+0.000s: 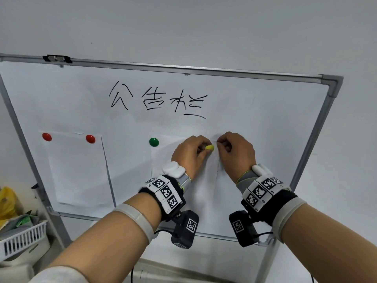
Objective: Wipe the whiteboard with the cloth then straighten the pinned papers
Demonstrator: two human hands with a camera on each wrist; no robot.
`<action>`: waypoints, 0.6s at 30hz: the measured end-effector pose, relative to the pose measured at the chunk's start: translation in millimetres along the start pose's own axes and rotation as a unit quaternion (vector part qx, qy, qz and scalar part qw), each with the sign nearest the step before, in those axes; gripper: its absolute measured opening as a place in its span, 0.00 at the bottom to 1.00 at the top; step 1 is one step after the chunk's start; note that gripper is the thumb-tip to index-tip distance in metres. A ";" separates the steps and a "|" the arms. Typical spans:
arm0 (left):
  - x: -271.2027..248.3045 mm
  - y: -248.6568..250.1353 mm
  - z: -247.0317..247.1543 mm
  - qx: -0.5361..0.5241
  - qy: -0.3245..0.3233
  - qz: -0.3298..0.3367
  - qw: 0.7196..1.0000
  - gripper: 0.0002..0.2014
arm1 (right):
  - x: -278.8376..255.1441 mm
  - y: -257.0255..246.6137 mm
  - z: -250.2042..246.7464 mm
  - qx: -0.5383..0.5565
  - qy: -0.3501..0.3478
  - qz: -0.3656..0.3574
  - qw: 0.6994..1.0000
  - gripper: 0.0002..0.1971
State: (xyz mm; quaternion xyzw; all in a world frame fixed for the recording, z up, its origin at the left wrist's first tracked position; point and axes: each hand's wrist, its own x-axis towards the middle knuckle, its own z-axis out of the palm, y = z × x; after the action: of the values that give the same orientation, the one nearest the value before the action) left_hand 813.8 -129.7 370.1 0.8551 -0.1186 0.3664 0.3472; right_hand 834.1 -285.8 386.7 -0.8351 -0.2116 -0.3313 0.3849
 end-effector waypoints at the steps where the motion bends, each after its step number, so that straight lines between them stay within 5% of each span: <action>1: 0.3 0.9 -0.4 0.002 0.000 0.002 1.000 0.03 | 0.4 -0.9 -0.3 -0.001 0.002 -0.004 1.000 0.03; 11: 0.5 7.2 -6.5 0.053 0.004 -0.035 0.998 0.12 | -10.3 -9.1 1.1 -0.025 0.030 0.017 0.999 0.06; 18: -22.1 4.1 -28.4 0.034 -0.020 -0.062 0.997 0.07 | -24.6 -24.4 17.1 0.059 0.020 -0.037 0.997 0.06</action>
State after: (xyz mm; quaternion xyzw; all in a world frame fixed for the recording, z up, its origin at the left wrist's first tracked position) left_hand 780.9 -114.5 370.4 0.8793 -0.0604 0.3306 0.3374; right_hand 809.0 -259.8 373.1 -0.7957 -0.2536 -0.3488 0.4252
